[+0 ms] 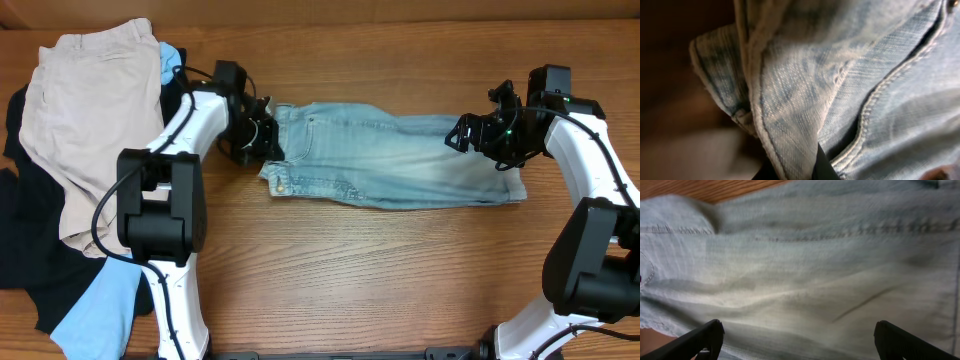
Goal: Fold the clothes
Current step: 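Fold the waistband end with the left gripper over toward the right gripper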
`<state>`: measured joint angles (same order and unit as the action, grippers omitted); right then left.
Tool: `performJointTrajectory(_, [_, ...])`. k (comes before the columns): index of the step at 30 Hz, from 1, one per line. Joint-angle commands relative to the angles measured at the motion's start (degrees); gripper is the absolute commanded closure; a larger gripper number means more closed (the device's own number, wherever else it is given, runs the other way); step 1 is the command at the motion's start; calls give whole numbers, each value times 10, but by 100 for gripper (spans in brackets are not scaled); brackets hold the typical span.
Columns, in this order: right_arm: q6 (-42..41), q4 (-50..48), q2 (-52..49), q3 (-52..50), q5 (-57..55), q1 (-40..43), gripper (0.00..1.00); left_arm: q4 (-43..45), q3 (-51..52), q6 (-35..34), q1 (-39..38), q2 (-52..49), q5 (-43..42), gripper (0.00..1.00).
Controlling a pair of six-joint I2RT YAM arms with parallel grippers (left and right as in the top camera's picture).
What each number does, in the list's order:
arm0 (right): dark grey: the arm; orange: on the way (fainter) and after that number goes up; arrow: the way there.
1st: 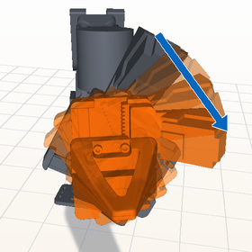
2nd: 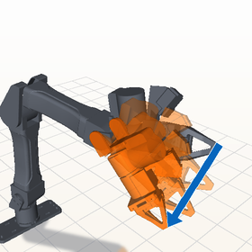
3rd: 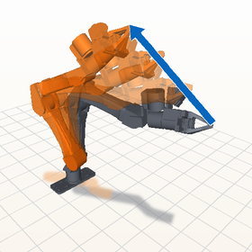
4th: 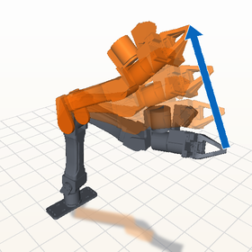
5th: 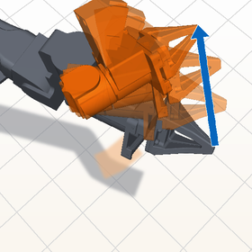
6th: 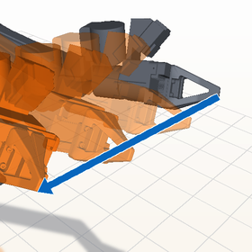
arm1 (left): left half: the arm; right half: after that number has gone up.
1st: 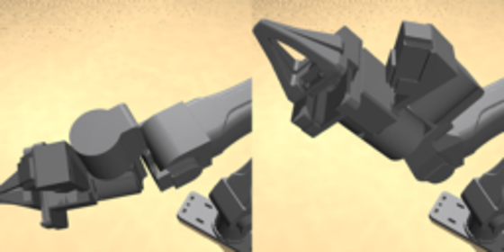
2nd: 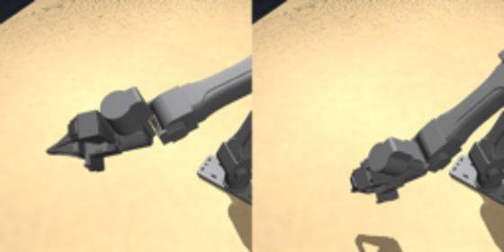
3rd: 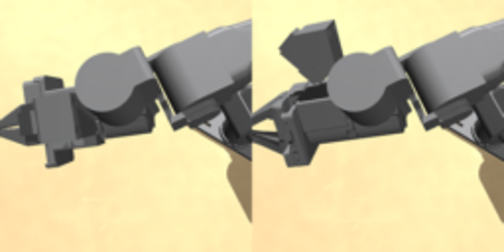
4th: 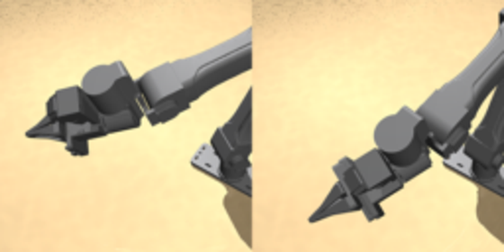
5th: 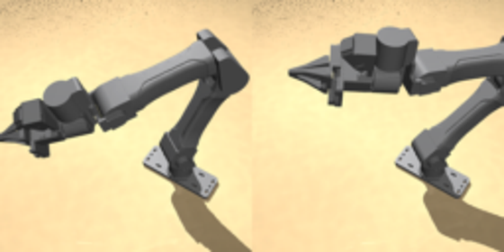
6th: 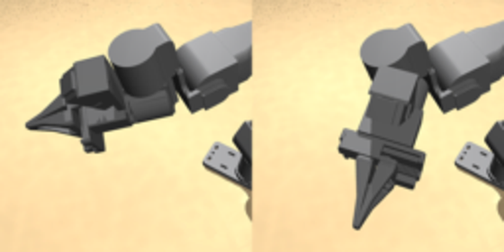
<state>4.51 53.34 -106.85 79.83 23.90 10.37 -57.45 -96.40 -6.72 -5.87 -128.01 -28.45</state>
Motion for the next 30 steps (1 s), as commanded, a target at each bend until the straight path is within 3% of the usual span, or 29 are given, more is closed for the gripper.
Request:
performJointTrajectory(1, [0,7,4,8,22,-2,1,-61,-57,49,22,-12,3,96])
performJointTrajectory(7, [0,18,4,8,31,-11,1,-206,-175,116,40,-12,5,96])
performJointTrajectory(22, [0,31,4,8,34,-78,2,-385,-385,123,46,-12,153,96])
performJointTrajectory(25, [-3,35,4,8,34,-93,13,-394,-409,117,47,-7,169,96])
performJointTrajectory(27, [-15,37,4,8,33,-100,31,-394,-417,117,47,-4,170,96])
performJointTrajectory(30, [-46,38,4,8,34,-104,76,-394,-426,124,45,-3,168,96])
